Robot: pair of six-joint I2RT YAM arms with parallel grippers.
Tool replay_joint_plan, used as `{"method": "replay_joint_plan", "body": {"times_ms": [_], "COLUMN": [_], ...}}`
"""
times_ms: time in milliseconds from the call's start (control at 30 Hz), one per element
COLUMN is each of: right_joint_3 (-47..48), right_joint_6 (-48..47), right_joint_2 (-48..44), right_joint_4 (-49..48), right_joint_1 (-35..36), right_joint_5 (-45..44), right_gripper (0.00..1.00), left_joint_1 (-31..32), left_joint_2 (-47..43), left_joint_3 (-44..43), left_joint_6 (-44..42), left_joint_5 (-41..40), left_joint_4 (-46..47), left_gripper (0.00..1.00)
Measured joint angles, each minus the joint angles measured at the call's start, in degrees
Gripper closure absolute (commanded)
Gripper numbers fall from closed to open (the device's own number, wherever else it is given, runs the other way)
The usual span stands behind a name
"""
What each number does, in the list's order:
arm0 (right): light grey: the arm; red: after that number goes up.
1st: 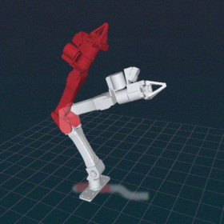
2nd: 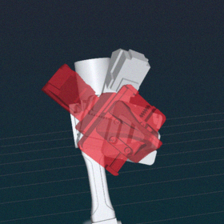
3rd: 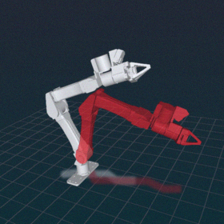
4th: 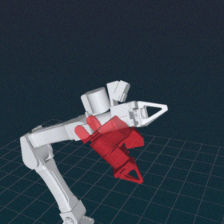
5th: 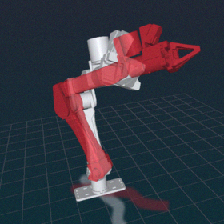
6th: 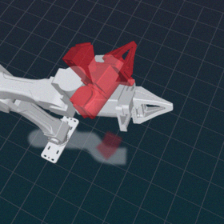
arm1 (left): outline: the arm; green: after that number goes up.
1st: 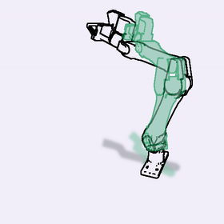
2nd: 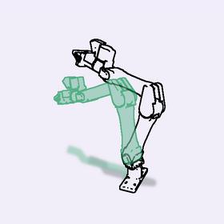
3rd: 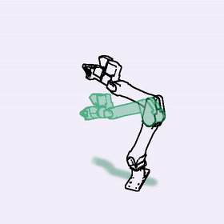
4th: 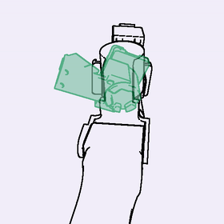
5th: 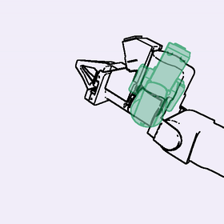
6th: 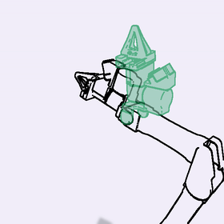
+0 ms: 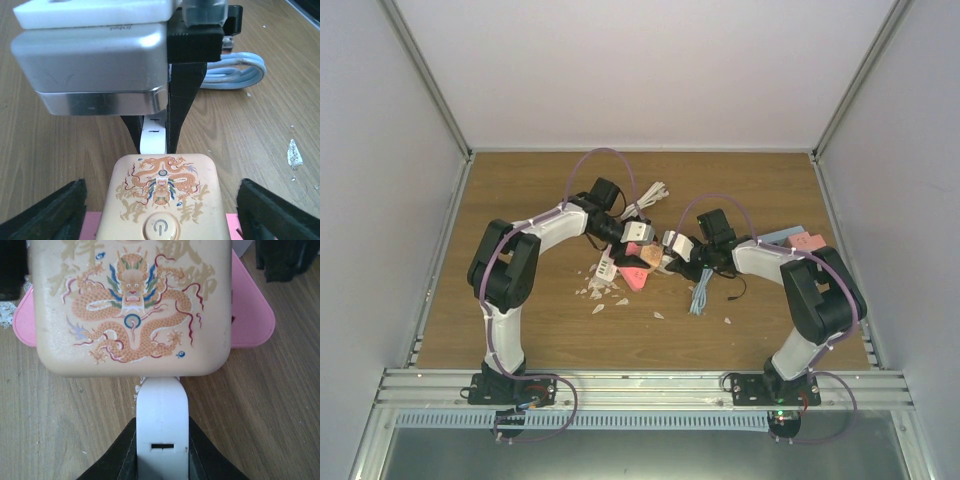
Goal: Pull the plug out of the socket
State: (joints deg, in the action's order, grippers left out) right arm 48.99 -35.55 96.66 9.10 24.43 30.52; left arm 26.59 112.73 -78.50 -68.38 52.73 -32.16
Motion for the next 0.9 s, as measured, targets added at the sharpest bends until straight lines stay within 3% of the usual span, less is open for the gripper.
{"method": "replay_joint_plan", "body": {"times_ms": [300,433,600,900], "right_joint_3": [0.0,0.1,0.1,-0.3], "right_joint_6": [-0.1,-0.4,-1.1,-1.7], "right_joint_2": [0.0,0.0,0.0,-0.3], "right_joint_4": [0.1,0.3,0.2,0.2], "right_joint_1": [0.0,0.0,0.0,-1.0], "right_joint_5": [-0.3,-0.3,-0.2,1.0], "right_gripper": [0.92,0.95,0.97,0.99], "left_joint_1": [0.0,-0.6,-1.5,-2.6], "left_joint_2": [0.8,0.8,0.8,0.8], "left_joint_3": [-0.4,0.0,0.5,1.1], "left_joint_6": [-0.7,-0.7,-0.9,-1.8], "left_joint_5": [-0.2,0.5,2.3,4.7], "left_joint_4": [-0.3,0.2,0.6,0.9], "left_gripper": [0.6,0.7,0.78,0.8]}}
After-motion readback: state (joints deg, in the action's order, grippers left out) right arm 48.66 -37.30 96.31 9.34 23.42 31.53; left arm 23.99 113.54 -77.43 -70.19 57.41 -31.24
